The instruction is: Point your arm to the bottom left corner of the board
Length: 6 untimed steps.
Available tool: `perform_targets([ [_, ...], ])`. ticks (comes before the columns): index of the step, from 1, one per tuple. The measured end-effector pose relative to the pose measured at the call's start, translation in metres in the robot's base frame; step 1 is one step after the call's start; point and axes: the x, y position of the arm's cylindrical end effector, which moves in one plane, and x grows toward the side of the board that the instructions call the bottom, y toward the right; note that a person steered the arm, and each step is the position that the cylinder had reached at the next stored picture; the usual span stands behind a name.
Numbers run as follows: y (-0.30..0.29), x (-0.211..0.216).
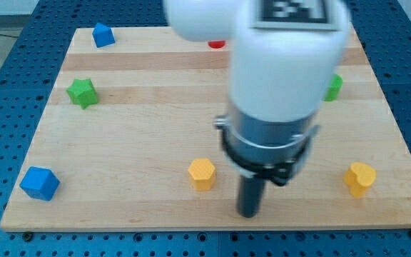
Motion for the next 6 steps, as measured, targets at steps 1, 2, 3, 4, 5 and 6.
perform_targets([
  [1, -0.054, 0.008],
  [2, -0.079, 0.013],
  [3, -0.118, 0.014],
  [4, -0.2, 0.013],
  [5, -0.282, 0.012],
  [6, -0.295, -0.005],
])
